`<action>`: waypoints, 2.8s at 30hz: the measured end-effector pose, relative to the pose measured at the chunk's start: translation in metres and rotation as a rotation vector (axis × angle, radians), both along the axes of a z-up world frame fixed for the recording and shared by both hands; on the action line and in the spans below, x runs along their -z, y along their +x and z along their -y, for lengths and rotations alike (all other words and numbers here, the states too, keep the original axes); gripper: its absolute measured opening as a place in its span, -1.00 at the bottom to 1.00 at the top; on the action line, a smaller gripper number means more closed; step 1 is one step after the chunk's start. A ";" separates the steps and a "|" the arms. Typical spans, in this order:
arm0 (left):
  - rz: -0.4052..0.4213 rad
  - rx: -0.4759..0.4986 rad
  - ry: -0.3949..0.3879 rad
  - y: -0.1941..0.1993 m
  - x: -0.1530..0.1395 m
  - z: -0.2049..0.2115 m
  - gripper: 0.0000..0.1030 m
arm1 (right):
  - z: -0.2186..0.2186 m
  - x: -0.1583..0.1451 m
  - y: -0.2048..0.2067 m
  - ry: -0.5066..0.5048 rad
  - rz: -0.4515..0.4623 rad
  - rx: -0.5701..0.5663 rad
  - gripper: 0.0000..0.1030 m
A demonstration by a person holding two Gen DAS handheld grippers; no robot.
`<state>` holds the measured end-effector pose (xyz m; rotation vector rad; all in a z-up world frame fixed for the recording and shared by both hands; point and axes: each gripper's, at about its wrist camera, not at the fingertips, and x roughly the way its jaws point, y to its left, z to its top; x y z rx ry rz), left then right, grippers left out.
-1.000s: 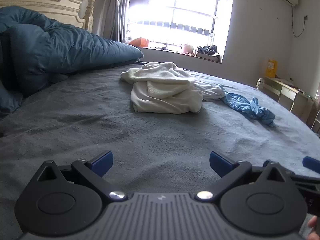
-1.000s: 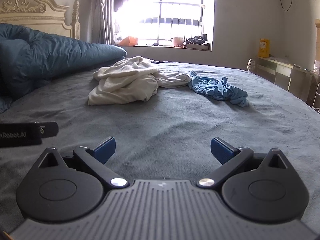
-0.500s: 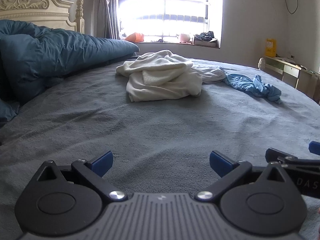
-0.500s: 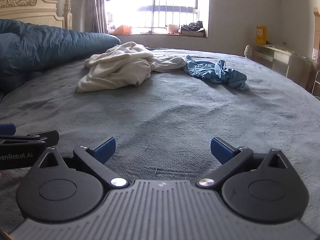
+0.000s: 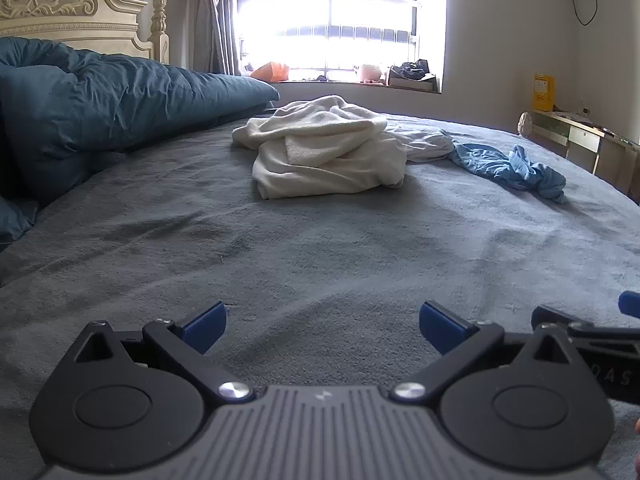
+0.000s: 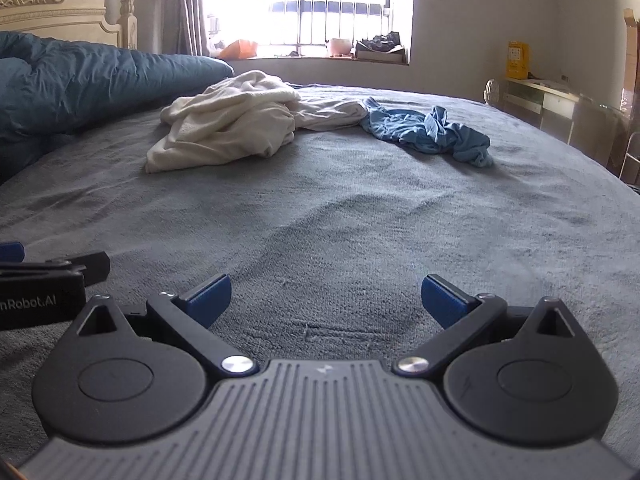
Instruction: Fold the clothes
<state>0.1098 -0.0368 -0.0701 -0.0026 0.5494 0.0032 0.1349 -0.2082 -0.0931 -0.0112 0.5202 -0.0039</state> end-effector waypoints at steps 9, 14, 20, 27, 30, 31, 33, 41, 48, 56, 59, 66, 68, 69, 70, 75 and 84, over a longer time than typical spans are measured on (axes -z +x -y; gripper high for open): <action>-0.009 0.006 0.002 0.003 0.006 0.003 1.00 | 0.001 0.006 0.004 0.000 -0.024 0.006 0.98; -0.010 0.011 0.002 0.005 0.008 0.003 1.00 | 0.001 0.007 0.004 -0.003 -0.030 0.009 0.98; -0.011 0.014 -0.011 0.006 0.009 0.002 1.00 | 0.001 0.008 0.005 -0.006 -0.037 0.008 0.98; -0.012 0.015 -0.022 0.008 0.011 0.000 1.00 | 0.000 0.010 0.006 -0.006 -0.042 0.009 0.98; -0.015 0.015 -0.030 0.009 0.011 -0.001 1.00 | 0.001 0.010 0.007 -0.002 -0.043 0.008 0.98; -0.013 0.016 -0.034 0.010 0.011 -0.002 1.00 | 0.001 0.010 0.007 -0.002 -0.040 0.006 0.98; -0.007 0.015 -0.044 0.012 0.009 -0.005 1.00 | 0.001 0.009 0.007 -0.001 -0.035 0.003 0.98; 0.069 0.008 -0.018 0.042 -0.015 -0.017 1.00 | 0.000 -0.007 0.015 -0.010 0.034 -0.031 0.98; 0.199 0.001 0.027 0.106 -0.025 -0.028 1.00 | 0.007 -0.041 0.067 0.039 0.123 -0.106 0.98; 0.301 0.015 0.091 0.211 -0.004 -0.021 1.00 | -0.019 -0.073 0.217 0.103 0.175 -0.265 0.95; 0.312 0.040 0.156 0.244 0.009 -0.014 0.88 | -0.035 -0.070 0.275 0.130 0.115 -0.309 0.90; 0.279 0.125 0.203 0.293 0.030 -0.008 0.48 | -0.066 -0.051 0.348 0.208 -0.013 -0.365 0.44; 0.274 0.137 0.195 0.299 0.032 -0.009 0.47 | -0.073 -0.047 0.360 0.199 -0.052 -0.364 0.33; 0.273 0.138 0.195 0.302 0.033 -0.009 0.44 | -0.074 -0.045 0.365 0.191 -0.069 -0.356 0.22; 0.266 0.134 0.202 0.306 0.033 -0.008 0.41 | -0.076 -0.043 0.369 0.183 -0.085 -0.346 0.11; 0.295 0.106 0.152 0.306 0.028 -0.016 -0.11 | -0.066 -0.041 0.377 0.187 -0.077 -0.291 -0.72; 0.256 0.124 0.195 0.323 0.028 0.000 -0.25 | -0.082 -0.033 0.388 0.078 -0.021 -0.296 -0.78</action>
